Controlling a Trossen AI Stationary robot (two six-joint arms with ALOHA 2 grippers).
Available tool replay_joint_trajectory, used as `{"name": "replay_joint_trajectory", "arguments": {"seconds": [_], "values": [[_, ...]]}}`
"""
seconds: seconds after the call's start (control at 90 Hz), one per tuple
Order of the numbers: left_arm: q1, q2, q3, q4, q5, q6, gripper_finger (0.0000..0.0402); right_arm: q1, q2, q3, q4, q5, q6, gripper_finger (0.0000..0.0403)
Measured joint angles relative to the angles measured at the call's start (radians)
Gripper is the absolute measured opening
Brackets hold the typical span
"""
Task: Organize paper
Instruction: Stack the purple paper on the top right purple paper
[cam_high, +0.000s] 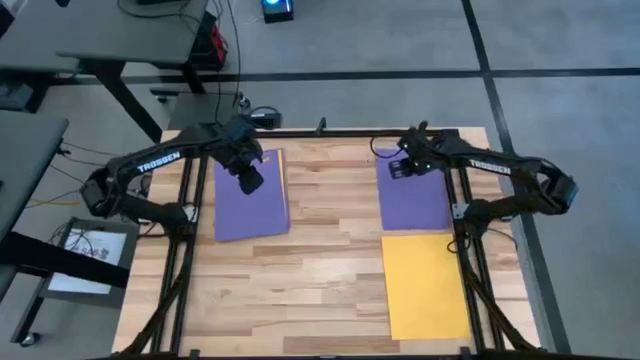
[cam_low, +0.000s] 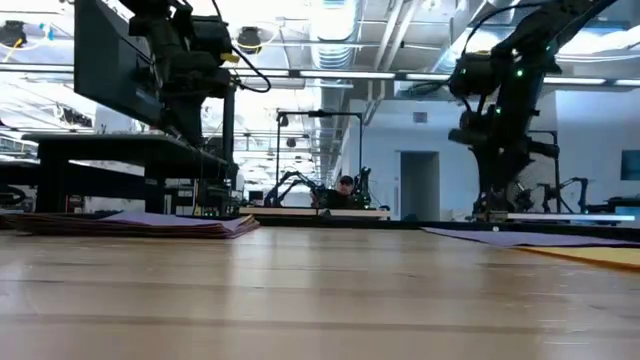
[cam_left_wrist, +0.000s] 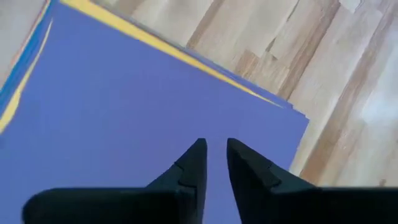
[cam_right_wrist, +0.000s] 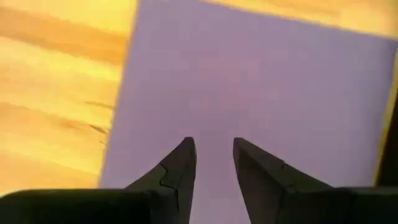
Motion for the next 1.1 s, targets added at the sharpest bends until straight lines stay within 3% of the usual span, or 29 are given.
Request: {"name": "replay_joint_trajectory", "arguments": {"seconds": [0.222,0.411,0.7,0.9,1.1], "values": [[-0.058,0.092,-0.085,0.161,-0.072,0.013,0.0080,0.109,0.014,0.001,0.213,-0.111,-0.035,0.0101],[-0.104,0.164,-0.117,0.163,-0.089,0.041,0.0070,0.195,0.017,0.001,0.236,-0.113,-0.039,0.0101],[-0.183,0.238,-0.171,0.202,-0.083,0.041,0.0066,0.208,0.017,0.001,0.229,-0.111,-0.070,0.0101],[-0.242,0.264,-0.172,0.228,0.012,0.028,0.0066,0.206,0.017,0.001,0.221,-0.110,-0.098,0.0101],[-0.327,0.302,-0.172,0.256,0.027,0.016,0.0066,0.206,0.016,0.001,0.221,-0.110,-0.125,0.0101]]}}
